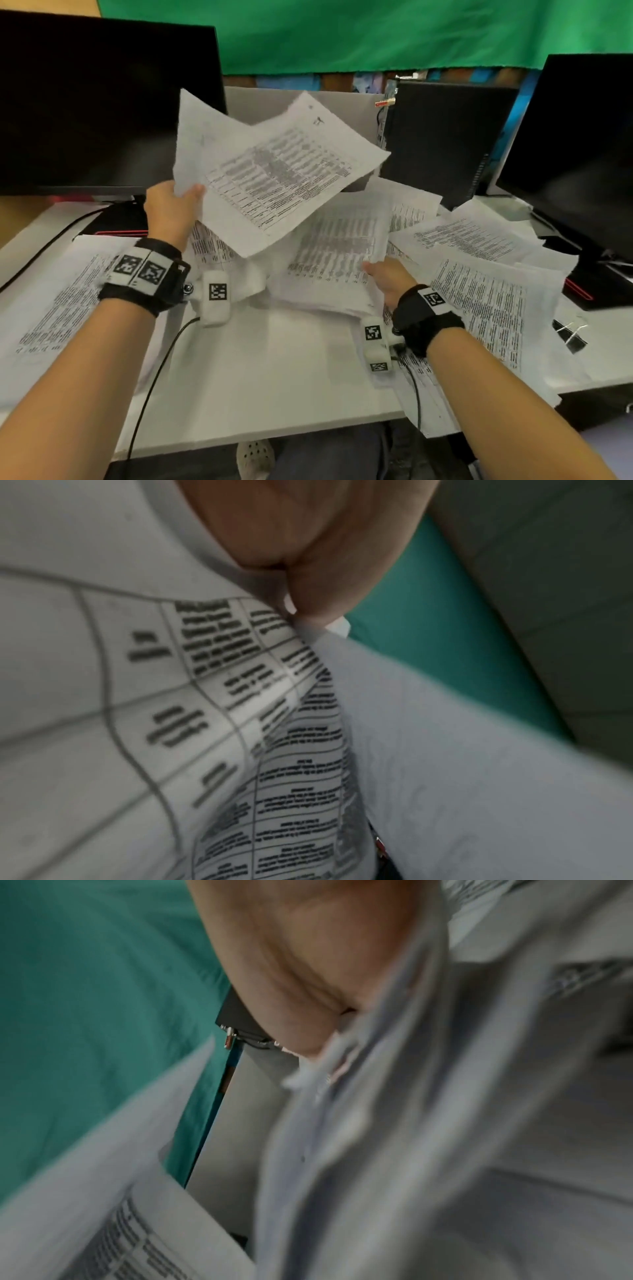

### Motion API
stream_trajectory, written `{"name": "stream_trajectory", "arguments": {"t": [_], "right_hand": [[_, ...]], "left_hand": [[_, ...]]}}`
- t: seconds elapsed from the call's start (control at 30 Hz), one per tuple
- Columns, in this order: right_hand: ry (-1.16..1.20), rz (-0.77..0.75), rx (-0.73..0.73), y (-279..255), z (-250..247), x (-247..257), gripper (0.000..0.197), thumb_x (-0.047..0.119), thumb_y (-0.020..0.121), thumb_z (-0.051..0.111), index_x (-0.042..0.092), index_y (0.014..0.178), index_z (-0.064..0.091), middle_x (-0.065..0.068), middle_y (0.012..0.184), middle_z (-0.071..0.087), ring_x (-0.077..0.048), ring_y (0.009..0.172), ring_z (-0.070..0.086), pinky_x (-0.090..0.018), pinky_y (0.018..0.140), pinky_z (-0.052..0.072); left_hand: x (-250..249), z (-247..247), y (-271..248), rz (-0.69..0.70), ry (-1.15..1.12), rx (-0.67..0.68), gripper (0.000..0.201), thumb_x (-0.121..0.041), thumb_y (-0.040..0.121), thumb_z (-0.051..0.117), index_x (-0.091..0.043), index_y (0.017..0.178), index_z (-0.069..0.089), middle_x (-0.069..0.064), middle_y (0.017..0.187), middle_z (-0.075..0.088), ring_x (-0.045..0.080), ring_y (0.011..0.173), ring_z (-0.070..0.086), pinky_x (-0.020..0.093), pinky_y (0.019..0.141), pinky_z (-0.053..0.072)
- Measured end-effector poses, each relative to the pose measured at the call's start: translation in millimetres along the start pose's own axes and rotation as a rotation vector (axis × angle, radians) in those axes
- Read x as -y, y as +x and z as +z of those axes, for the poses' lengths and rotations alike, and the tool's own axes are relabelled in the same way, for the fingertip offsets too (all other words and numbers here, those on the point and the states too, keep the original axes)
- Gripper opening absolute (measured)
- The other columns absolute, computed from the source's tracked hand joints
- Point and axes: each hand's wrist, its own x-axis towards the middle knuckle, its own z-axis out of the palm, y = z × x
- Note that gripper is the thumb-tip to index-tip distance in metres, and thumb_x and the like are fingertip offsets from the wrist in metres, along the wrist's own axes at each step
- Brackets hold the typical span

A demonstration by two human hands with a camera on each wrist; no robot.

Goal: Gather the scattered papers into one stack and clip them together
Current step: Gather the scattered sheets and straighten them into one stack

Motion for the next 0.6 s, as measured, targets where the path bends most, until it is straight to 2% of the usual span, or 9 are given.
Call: {"name": "stream_trajectory", "arguments": {"t": [0.07, 0.13, 0.23, 0.3, 0.37, 0.43, 0.53, 0.57, 0.6], "right_hand": [[-0.028, 0.035, 0.040, -5.3, 8.7, -5.5, 0.043, 0.010, 0.097, 0.054, -0.003, 0.138, 0.046, -0.019, 0.132, 0.057, -0.037, 0.122, 0.054, -0.047, 0.106, 0.043], [-0.044, 0.068, 0.031, -10.0, 11.3, -10.2, 0.040, 0.012, 0.097, 0.054, -0.004, 0.134, 0.050, -0.019, 0.129, 0.058, -0.037, 0.123, 0.055, -0.041, 0.103, 0.045], [0.142, 0.082, 0.079, -9.0, 8.5, -16.0, 0.038, 0.017, 0.102, 0.049, -0.006, 0.132, 0.049, -0.023, 0.129, 0.059, -0.037, 0.118, 0.058, -0.044, 0.098, 0.047], [0.272, 0.080, 0.113, -9.3, 7.6, -16.7, 0.039, 0.025, 0.105, 0.042, -0.004, 0.130, 0.051, -0.023, 0.125, 0.062, -0.035, 0.109, 0.062, -0.046, 0.095, 0.049], [0.254, 0.075, 0.088, -7.6, 5.8, -17.6, 0.047, 0.035, 0.105, 0.038, -0.002, 0.129, 0.053, -0.022, 0.122, 0.064, -0.034, 0.106, 0.063, -0.047, 0.097, 0.050], [0.217, 0.091, 0.063, -4.7, 3.8, -18.1, 0.054, 0.049, 0.101, 0.039, 0.004, 0.124, 0.058, -0.018, 0.115, 0.067, -0.034, 0.105, 0.065, -0.049, 0.098, 0.050], [0.187, 0.083, 0.164, -8.7, 2.4, -17.2, 0.058, 0.063, 0.087, 0.054, 0.013, 0.115, 0.062, -0.010, 0.112, 0.071, -0.029, 0.104, 0.067, -0.046, 0.098, 0.051], [0.175, 0.056, 0.193, -9.0, 2.8, -19.0, 0.058, 0.057, 0.085, 0.063, 0.012, 0.120, 0.061, -0.010, 0.117, 0.070, -0.029, 0.106, 0.067, -0.046, 0.099, 0.050], [0.179, 0.032, 0.194, -9.2, 3.4, -21.2, 0.054, 0.044, 0.085, 0.070, 0.009, 0.125, 0.060, -0.012, 0.121, 0.068, -0.030, 0.107, 0.067, -0.047, 0.099, 0.050]], "left_hand": [[8.8, 0.8, -2.3, -0.027, 0.096, 0.035, 0.033, -0.022, 0.091, 0.058, -0.003, 0.117, 0.065, 0.011, 0.116, 0.066, 0.025, 0.104, 0.063, 0.030, 0.082, 0.048], [12.1, 2.9, -9.1, -0.031, 0.268, 0.048, 0.033, -0.021, 0.094, 0.052, 0.002, 0.116, 0.062, 0.017, 0.119, 0.063, 0.032, 0.108, 0.059, 0.032, 0.081, 0.044], [20.5, 11.1, -25.2, -0.055, 0.408, 0.102, 0.031, -0.018, 0.098, 0.042, 0.005, 0.116, 0.052, 0.024, 0.122, 0.056, 0.039, 0.111, 0.053, 0.035, 0.081, 0.039], [29.3, 22.8, -37.3, -0.040, 0.452, 0.243, 0.028, -0.019, 0.099, 0.042, -0.002, 0.119, 0.049, 0.018, 0.119, 0.057, 0.036, 0.106, 0.055, 0.035, 0.084, 0.043], [33.5, 35.5, -49.2, -0.004, 0.554, 0.396, 0.025, -0.021, 0.098, 0.045, -0.008, 0.118, 0.049, 0.009, 0.113, 0.059, 0.029, 0.100, 0.056, 0.035, 0.081, 0.044], [32.3, 45.3, -59.1, 0.021, 0.653, 0.489, 0.023, -0.021, 0.097, 0.047, -0.007, 0.115, 0.051, 0.013, 0.113, 0.059, 0.031, 0.100, 0.057, 0.034, 0.076, 0.044], [30.3, 53.5, -68.6, 0.036, 0.699, 0.530, 0.021, -0.025, 0.095, 0.052, -0.009, 0.109, 0.051, 0.013, 0.110, 0.060, 0.030, 0.097, 0.059, 0.035, 0.074, 0.048], [29.3, 54.3, -70.7, 0.034, 0.701, 0.560, 0.022, -0.027, 0.094, 0.054, -0.011, 0.107, 0.051, 0.010, 0.107, 0.060, 0.027, 0.093, 0.060, 0.034, 0.072, 0.049], [29.9, 54.7, -69.7, 0.021, 0.705, 0.604, 0.024, -0.031, 0.092, 0.058, -0.013, 0.106, 0.051, 0.006, 0.103, 0.060, 0.023, 0.090, 0.060, 0.032, 0.069, 0.048]]}}
